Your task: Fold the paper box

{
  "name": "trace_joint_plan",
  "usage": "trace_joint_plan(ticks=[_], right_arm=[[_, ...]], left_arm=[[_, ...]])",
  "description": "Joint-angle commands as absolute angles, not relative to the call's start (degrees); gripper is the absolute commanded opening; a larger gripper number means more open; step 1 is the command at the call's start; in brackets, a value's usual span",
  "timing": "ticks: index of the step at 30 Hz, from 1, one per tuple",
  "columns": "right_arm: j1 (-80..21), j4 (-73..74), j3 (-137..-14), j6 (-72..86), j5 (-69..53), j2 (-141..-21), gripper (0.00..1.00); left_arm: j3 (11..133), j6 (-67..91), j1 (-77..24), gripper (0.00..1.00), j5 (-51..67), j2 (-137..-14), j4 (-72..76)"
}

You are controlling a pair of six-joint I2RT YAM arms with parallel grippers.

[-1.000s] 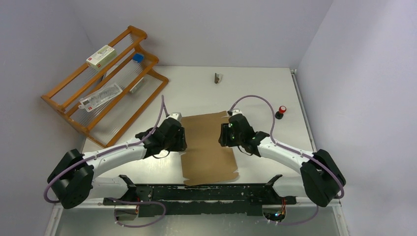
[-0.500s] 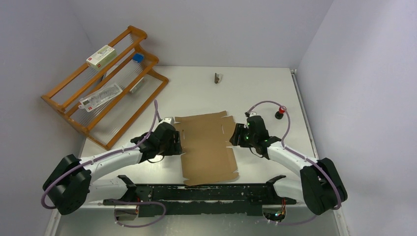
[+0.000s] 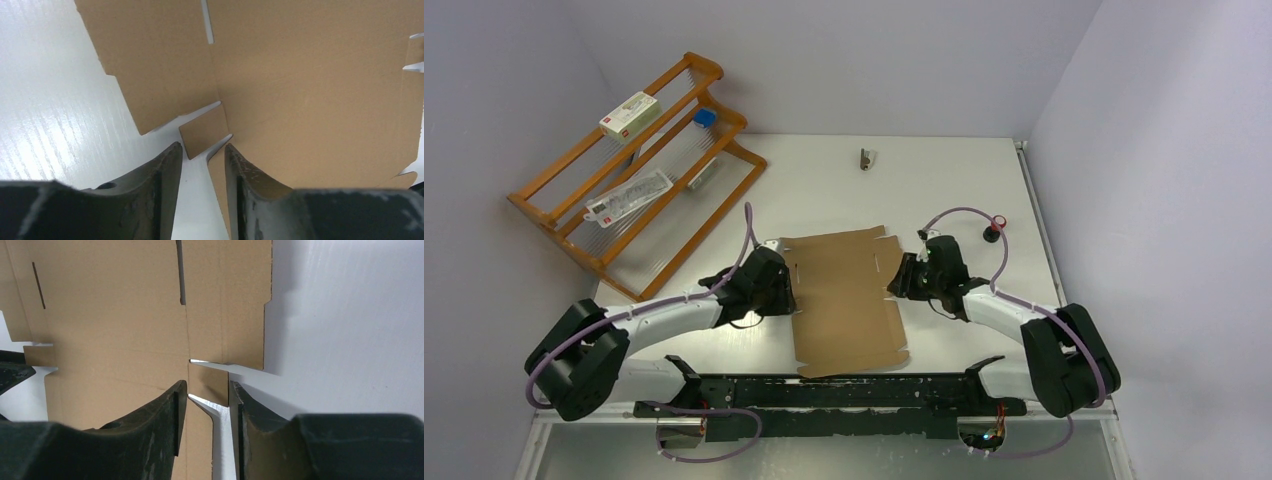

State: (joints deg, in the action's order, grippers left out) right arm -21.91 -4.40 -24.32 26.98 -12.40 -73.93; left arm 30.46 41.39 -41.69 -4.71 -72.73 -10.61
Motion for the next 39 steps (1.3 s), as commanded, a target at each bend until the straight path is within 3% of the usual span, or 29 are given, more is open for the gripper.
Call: trace_joint_plan(ticks=[1, 9, 16, 29, 39], right_arm=[[-21.6, -6.3, -24.0, 26.7, -14.0, -74.4, 0.38], [-22.6, -3.7, -25.0, 26.0, -13.1, -71.6, 0.21], [-27.9, -0.2, -28.1, 25.3, -6.1, -70.7, 0.12], [-38.6, 6.4, -34.2, 26.2, 7.7, -75.5, 0.08], [-42.4, 12.4, -38.7, 25.7, 17.0, -77.6, 0.1]], left_arm=[[31.2, 41.3, -41.3, 0.4, -2.6, -73.5, -7.8], [32.5, 40.2, -41.4, 0.23, -2.4, -72.3, -9.0], [34.7, 39.2, -43.1, 0.16, -3.9, -73.6, -10.7], [40.3, 38.4, -47.1, 0.15, -7.7, -77.3, -12.9], [40.7, 38.3, -47.6, 0.2, -8.8, -77.5, -13.9]])
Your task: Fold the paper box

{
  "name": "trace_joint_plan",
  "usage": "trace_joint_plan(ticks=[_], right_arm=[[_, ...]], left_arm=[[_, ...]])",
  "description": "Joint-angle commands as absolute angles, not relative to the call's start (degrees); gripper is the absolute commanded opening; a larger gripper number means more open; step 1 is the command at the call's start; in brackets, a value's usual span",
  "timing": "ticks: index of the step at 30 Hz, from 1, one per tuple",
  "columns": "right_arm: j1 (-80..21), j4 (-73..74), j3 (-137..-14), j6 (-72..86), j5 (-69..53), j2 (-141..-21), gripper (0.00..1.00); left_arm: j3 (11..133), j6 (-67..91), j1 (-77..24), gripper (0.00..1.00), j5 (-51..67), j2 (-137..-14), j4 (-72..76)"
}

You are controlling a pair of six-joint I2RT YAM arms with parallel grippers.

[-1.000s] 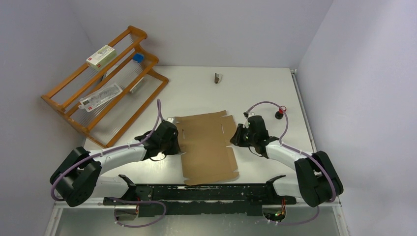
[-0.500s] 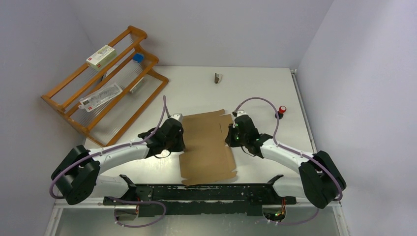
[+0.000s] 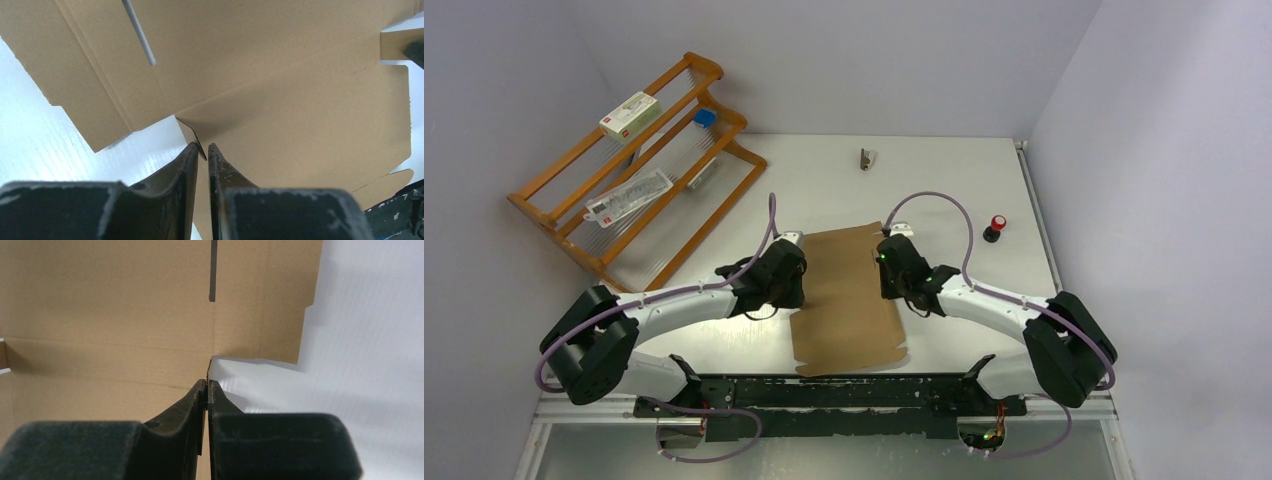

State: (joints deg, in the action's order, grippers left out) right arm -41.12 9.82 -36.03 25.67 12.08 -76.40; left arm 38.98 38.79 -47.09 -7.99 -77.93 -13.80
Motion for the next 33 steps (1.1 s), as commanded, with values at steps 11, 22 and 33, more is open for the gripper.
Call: trace_joint_plan(ticks=[11, 22, 33], right_arm=[[-40.5, 13.4, -41.0, 22.3, 12.9, -73.4, 0.3], [-21.8, 7.6, -41.6, 18.7, -8.7, -73.5, 0.46], [-14.1, 0.4, -41.3, 20.8, -15.8, -84.1, 0.52]], left_arm=[[44.4, 34.5, -41.7, 0.6, -13.1, -68.6, -22.3], [43.7, 29.8, -22.9, 0.69, 3.1, -71.4, -18.1], [49.5, 27.7, -17.7, 0.66, 11.3, -84.5, -16.6]])
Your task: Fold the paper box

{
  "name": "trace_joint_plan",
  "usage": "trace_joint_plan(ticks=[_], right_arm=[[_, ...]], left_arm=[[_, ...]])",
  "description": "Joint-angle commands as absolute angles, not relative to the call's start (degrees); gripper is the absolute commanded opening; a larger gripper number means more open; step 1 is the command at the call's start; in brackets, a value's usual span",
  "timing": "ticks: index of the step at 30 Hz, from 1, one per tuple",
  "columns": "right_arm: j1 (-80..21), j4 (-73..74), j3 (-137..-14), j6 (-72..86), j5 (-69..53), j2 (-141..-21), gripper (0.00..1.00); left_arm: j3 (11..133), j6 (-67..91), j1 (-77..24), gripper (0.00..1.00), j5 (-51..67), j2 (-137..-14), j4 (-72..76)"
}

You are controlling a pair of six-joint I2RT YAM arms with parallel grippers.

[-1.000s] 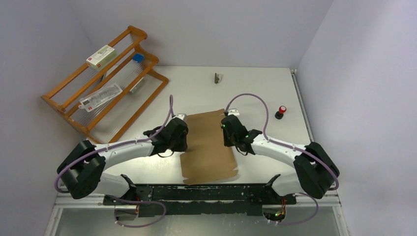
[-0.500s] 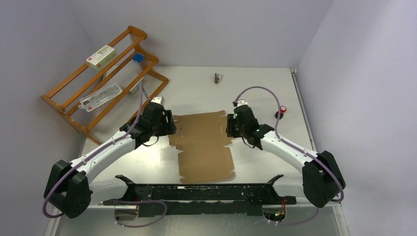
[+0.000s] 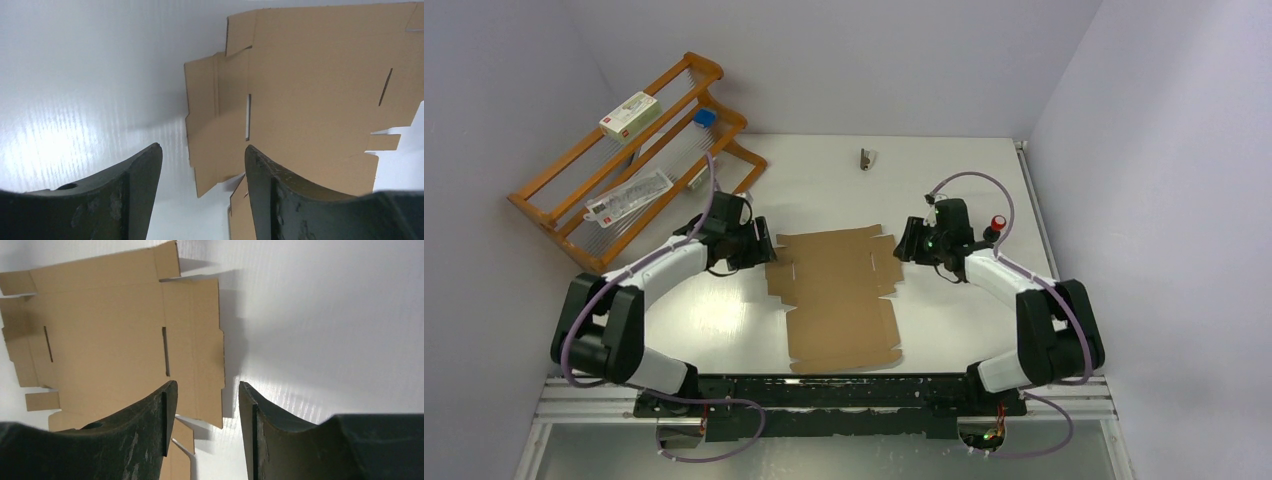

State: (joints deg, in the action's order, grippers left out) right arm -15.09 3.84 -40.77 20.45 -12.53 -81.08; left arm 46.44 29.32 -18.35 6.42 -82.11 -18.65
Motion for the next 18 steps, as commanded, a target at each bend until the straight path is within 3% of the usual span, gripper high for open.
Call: trace_joint_plan(ticks=[1, 12, 18], right_arm=[[-14.1, -0.5, -41.4, 20.7, -15.8, -85.2, 0.53], [-13.8, -3.8, -42.1, 20.9, -20.0, -92.0, 0.5], [-13.8, -4.1, -41.9, 21.1, -21.2, -92.1, 0.35]], left_arm=[[50.0, 27.5, -17.6, 0.65, 11.5, -85.4, -16.6], [49.8, 26.6, -17.6, 0.5, 10.2, -90.1, -16.1], [49.3, 26.6, -17.8, 0.34, 11.6, -90.4, -15.2]])
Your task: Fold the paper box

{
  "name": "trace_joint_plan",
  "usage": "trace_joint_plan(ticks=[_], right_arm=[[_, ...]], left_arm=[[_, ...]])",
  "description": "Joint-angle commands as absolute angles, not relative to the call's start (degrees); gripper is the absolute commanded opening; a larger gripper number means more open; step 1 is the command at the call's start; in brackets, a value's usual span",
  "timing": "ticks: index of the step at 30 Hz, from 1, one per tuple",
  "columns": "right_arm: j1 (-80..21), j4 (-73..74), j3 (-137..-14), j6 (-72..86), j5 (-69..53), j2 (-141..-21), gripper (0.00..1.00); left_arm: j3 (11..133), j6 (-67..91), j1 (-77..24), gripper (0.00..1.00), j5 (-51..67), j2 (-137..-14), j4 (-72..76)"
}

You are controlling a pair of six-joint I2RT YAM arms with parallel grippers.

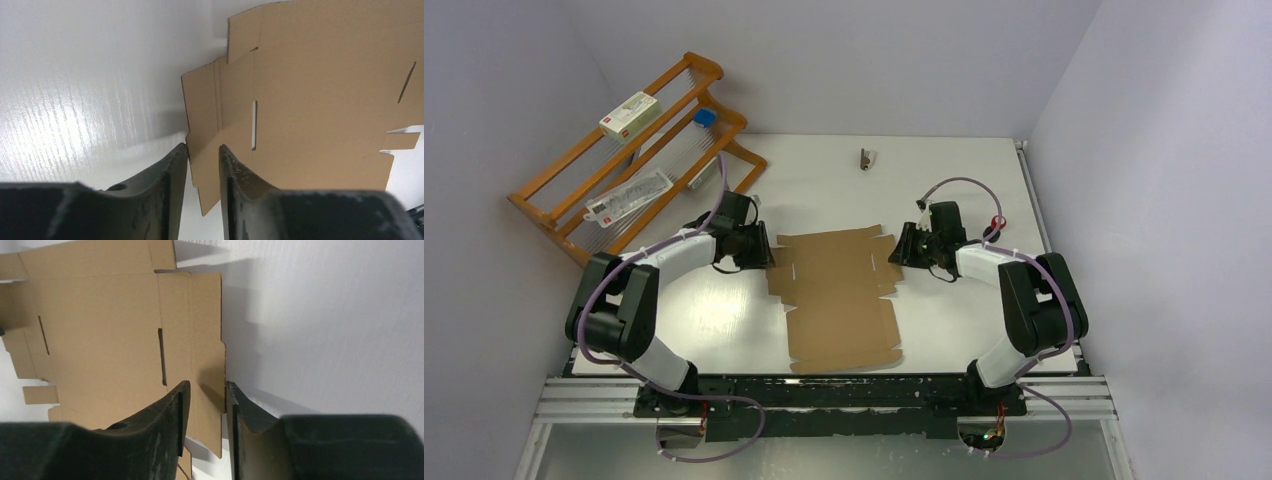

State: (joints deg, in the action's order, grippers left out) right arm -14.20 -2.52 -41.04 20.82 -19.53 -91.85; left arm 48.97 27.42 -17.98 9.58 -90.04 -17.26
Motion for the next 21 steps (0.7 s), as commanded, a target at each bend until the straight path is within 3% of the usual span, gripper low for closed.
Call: trace_joint_plan(ticks=[1, 7, 21], right_arm=[[-13.9, -4.0, -41.8, 21.1, -21.3, -91.7, 0.31], [-15.3, -2.8, -41.4, 20.9, -18.4, -89.1, 0.15], [-29.9, 7.2, -47.5, 19.6, 3.7, -88.0, 0.09]], left_arm=[[49.1, 26.6, -17.9, 0.31, 11.5, -90.2, -15.1], [49.6, 26.5, -19.3, 0.18, 10.1, -89.4, -15.6], [55.7, 26.9, -29.2, 0.05, -0.8, -88.8, -21.8]])
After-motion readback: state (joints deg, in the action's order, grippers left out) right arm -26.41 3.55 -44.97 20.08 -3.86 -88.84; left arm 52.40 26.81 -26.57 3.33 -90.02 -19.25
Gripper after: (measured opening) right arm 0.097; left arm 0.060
